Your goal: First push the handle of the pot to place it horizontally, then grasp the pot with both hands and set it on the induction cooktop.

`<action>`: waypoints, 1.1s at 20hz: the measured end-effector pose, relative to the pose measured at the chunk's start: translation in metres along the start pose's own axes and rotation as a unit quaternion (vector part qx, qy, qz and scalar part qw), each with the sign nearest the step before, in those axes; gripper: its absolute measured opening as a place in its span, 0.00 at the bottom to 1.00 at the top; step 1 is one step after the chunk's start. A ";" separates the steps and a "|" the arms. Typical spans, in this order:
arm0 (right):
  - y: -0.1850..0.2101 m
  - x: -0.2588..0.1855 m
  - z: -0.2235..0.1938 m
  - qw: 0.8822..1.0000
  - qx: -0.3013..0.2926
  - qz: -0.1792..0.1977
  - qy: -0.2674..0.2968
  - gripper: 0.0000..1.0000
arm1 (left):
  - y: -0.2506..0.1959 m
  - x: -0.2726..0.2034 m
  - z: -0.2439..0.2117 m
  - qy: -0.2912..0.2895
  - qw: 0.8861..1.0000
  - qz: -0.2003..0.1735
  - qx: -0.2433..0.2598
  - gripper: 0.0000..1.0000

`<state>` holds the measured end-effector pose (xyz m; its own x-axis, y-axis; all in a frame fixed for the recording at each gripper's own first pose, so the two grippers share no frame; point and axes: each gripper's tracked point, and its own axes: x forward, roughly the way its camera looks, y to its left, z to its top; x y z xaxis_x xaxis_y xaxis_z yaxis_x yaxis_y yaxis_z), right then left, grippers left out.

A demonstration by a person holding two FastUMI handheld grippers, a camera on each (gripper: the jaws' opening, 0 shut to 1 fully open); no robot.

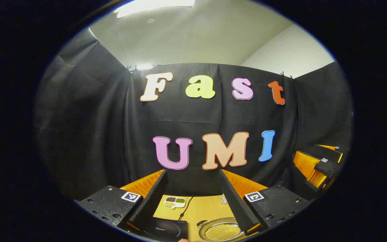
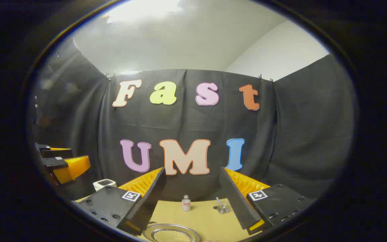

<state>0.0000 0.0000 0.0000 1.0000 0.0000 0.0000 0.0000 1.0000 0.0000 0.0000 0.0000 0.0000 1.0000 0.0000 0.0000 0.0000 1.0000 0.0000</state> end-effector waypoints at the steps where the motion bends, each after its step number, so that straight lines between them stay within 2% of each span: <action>1: -0.001 0.001 -0.001 1.000 0.000 0.001 0.002 0.99 | 0.000 0.001 -0.001 0.000 1.000 0.001 0.000 0.94; 2: -0.002 0.001 -0.001 1.000 0.001 0.002 0.002 0.99 | -0.001 0.001 0.000 -0.001 1.000 0.000 -0.001 0.96; 4: -0.004 0.000 -0.002 1.000 0.003 0.003 0.004 0.98 | -0.004 0.000 -0.001 0.001 1.000 0.001 0.001 0.94; 6: -0.002 0.002 -0.003 1.000 0.008 0.007 0.005 0.85 | -0.004 0.001 -0.004 0.002 1.000 0.001 0.002 0.96; 7: -0.002 0.002 -0.005 1.000 0.010 0.009 0.009 0.79 | -0.004 0.001 -0.004 0.003 1.000 0.002 0.004 0.94; 8: -0.002 0.003 -0.010 1.000 0.011 0.011 0.014 0.76 | -0.004 0.003 -0.007 0.005 1.000 0.002 0.005 0.96; 9: -0.001 0.004 -0.012 1.000 0.012 0.015 0.018 0.76 | -0.004 0.002 -0.007 0.006 1.000 0.002 0.005 0.96; 10: 0.000 0.003 -0.014 0.999 0.014 0.018 0.022 0.83 | -0.006 0.003 -0.008 0.008 1.000 0.002 0.005 0.96; 11: 0.000 0.004 -0.015 0.999 0.016 0.020 0.025 0.76 | -0.006 0.002 -0.008 0.009 1.000 0.001 0.004 0.94; 12: 0.000 0.003 -0.018 0.999 0.017 0.019 0.026 0.76 | -0.006 0.004 -0.010 0.009 1.000 0.001 0.004 0.96; 14: -0.015 0.004 -0.008 1.000 0.010 -0.007 0.008 0.35 | -0.006 0.006 -0.009 0.007 1.000 0.000 0.006 0.94; 15: -0.015 0.010 -0.010 1.000 0.007 -0.002 0.007 0.14 | -0.005 0.006 -0.010 0.007 1.000 0.002 0.009 0.94; 16: -0.009 0.004 -0.015 1.000 0.005 0.001 0.013 0.25 | -0.005 0.006 -0.011 0.009 1.000 0.002 0.009 0.94; 17: -0.008 0.005 -0.018 1.000 0.004 0.003 0.020 0.14 | -0.005 0.006 -0.012 0.010 1.000 0.001 0.007 0.94; 18: -0.010 0.003 -0.020 1.000 0.004 0.001 0.027 0.25 | -0.007 0.007 -0.014 0.011 1.000 0.000 0.002 0.94; 19: -0.010 0.004 -0.023 0.999 0.006 0.001 0.033 0.25 | -0.007 0.008 -0.014 0.012 1.000 0.000 -0.001 0.96; 20: -0.017 0.007 -0.028 0.999 0.007 -0.015 0.032 0.15 | -0.007 0.008 -0.013 0.011 1.000 0.001 -0.002 0.96; 22: -0.020 0.005 -0.025 0.999 0.015 -0.019 0.033 0.03 | -0.004 0.009 -0.015 0.011 1.000 0.004 0.003 0.96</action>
<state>0.0053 -0.0202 -0.0247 0.9972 -0.0362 -0.0658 0.0382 0.9988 0.0290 0.0090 -0.0036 -0.0150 0.9997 0.0079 -0.0221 -0.0078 0.9999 0.0067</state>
